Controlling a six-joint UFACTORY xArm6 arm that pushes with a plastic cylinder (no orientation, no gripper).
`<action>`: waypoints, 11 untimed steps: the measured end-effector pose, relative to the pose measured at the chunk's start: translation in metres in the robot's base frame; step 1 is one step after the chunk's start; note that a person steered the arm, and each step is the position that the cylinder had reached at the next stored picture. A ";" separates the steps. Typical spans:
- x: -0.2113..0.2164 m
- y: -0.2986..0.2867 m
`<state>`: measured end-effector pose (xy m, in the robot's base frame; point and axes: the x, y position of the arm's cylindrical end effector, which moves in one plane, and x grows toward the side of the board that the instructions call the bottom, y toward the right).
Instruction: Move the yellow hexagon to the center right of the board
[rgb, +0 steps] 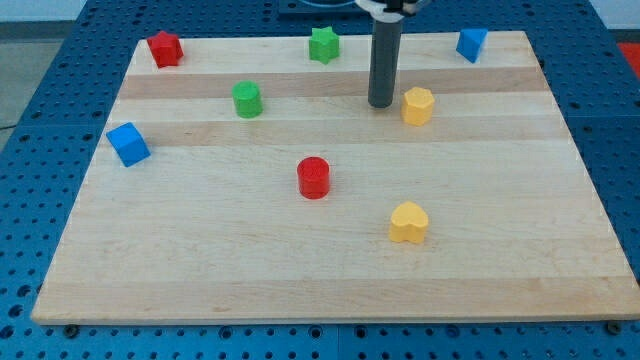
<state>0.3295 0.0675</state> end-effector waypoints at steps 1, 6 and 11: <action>0.001 0.024; 0.052 0.036; 0.077 0.123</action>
